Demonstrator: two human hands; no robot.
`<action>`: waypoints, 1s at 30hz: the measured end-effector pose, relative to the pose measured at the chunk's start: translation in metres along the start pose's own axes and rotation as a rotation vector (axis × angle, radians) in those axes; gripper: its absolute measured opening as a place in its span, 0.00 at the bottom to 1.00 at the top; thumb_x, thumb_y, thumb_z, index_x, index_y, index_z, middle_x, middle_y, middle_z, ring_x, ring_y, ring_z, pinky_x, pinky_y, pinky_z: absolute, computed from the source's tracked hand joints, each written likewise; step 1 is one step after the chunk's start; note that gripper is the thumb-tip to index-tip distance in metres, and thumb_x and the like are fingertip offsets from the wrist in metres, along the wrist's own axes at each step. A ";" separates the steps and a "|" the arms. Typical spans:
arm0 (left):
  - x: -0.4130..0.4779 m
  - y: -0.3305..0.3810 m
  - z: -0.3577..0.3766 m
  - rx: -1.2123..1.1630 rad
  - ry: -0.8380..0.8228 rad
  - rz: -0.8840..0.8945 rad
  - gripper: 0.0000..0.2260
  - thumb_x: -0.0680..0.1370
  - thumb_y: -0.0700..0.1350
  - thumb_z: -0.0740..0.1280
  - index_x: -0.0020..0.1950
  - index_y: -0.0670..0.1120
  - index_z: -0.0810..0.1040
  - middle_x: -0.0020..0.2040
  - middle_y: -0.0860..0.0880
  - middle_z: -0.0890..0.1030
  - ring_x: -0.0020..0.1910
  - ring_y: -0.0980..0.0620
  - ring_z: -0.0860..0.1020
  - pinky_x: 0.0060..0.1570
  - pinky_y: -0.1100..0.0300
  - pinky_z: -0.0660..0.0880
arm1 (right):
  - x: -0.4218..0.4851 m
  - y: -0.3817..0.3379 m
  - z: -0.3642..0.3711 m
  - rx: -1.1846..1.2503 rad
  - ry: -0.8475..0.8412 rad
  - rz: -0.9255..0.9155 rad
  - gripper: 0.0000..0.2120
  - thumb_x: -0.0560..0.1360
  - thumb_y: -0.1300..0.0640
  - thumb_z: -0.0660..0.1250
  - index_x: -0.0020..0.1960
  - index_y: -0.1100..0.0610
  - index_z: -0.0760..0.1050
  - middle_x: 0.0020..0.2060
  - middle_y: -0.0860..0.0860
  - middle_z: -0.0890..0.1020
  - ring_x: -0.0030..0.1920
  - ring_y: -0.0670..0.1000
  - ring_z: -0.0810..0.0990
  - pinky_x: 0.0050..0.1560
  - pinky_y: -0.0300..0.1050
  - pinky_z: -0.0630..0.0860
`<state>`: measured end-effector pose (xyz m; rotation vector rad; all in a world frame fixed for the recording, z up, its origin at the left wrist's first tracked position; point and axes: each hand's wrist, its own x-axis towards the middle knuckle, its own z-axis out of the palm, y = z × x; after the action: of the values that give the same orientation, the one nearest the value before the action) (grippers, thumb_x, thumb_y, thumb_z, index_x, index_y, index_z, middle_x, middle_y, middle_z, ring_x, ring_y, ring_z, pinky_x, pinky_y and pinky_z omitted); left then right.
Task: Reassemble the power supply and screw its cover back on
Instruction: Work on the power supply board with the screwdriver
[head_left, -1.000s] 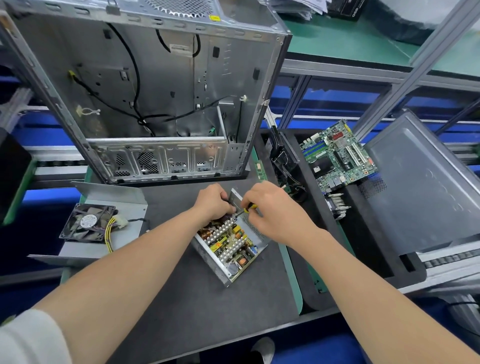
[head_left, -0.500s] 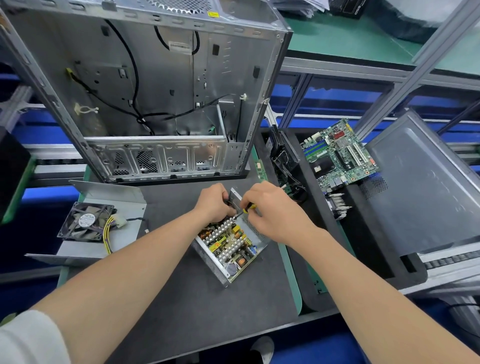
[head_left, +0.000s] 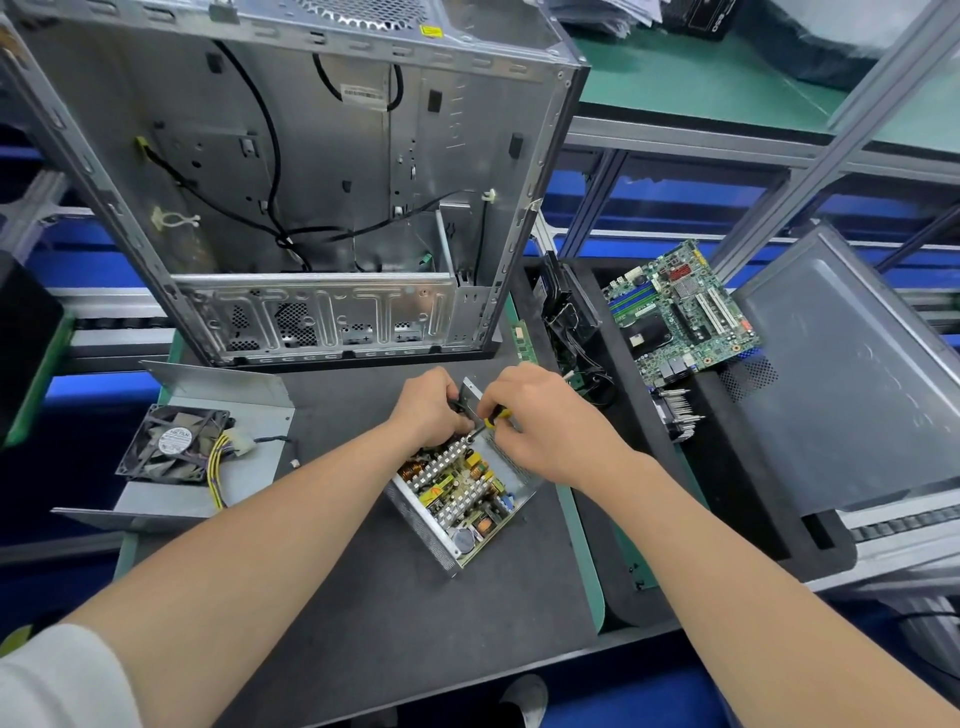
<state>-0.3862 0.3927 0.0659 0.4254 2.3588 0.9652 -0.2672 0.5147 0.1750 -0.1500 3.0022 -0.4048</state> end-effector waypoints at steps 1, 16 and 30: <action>0.000 0.000 0.000 0.005 -0.003 0.000 0.20 0.70 0.44 0.82 0.47 0.48 0.70 0.49 0.46 0.79 0.41 0.50 0.73 0.32 0.59 0.64 | 0.000 0.000 0.000 0.000 -0.005 -0.001 0.13 0.77 0.65 0.64 0.58 0.57 0.82 0.51 0.53 0.80 0.58 0.53 0.74 0.59 0.52 0.73; 0.000 -0.001 0.001 -0.010 0.016 0.012 0.20 0.69 0.44 0.82 0.45 0.48 0.70 0.48 0.47 0.80 0.43 0.49 0.76 0.33 0.59 0.66 | 0.000 0.002 -0.005 0.003 -0.002 -0.006 0.13 0.77 0.65 0.64 0.57 0.57 0.82 0.51 0.53 0.80 0.58 0.53 0.74 0.58 0.53 0.75; 0.000 -0.002 0.001 -0.020 0.014 0.004 0.21 0.68 0.43 0.83 0.44 0.48 0.70 0.45 0.49 0.78 0.37 0.54 0.72 0.32 0.59 0.65 | 0.003 0.000 -0.002 -0.017 -0.018 -0.028 0.13 0.78 0.65 0.64 0.58 0.57 0.82 0.52 0.52 0.80 0.58 0.52 0.73 0.57 0.53 0.74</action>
<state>-0.3863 0.3922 0.0642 0.4166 2.3599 0.9960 -0.2699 0.5147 0.1768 -0.1968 2.9897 -0.3783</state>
